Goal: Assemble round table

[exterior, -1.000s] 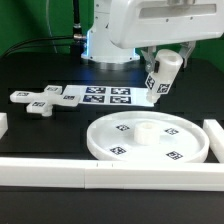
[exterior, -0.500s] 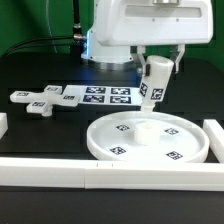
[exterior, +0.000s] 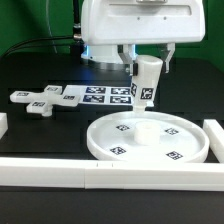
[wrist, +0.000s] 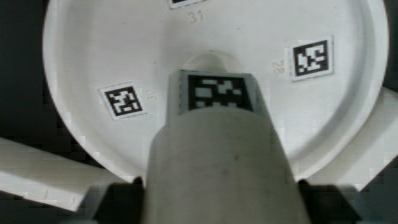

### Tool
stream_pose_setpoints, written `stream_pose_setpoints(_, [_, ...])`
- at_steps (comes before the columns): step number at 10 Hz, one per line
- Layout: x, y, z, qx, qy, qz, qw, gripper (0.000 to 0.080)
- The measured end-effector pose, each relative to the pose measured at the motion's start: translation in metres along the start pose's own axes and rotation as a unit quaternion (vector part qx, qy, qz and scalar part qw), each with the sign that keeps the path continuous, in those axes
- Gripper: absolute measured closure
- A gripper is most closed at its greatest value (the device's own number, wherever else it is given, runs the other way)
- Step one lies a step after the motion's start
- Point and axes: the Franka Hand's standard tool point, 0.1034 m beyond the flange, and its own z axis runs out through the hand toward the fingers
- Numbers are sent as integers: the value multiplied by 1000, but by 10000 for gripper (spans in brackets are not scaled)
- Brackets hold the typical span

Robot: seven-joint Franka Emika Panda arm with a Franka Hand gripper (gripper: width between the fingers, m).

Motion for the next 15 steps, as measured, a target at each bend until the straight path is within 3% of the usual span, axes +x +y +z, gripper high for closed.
stream_pose_setpoints(1, [7,1,0,3,-2,5,1000,390])
stream_pose_setpoints(3, [36,9,2,-4,18,-23,1000,390])
stream_pose_setpoints(4, [40,10,1,-4,20,-23,1000,390])
stream_pose_setpoints(7, [38,10,3,-8,25,-22,999,390])
stream_pose_setpoints(8, [27,7,9,-11,27,-18,999,390])
stream_pose_setpoints(15, [19,0,19,-3,12,-15,1000,390])
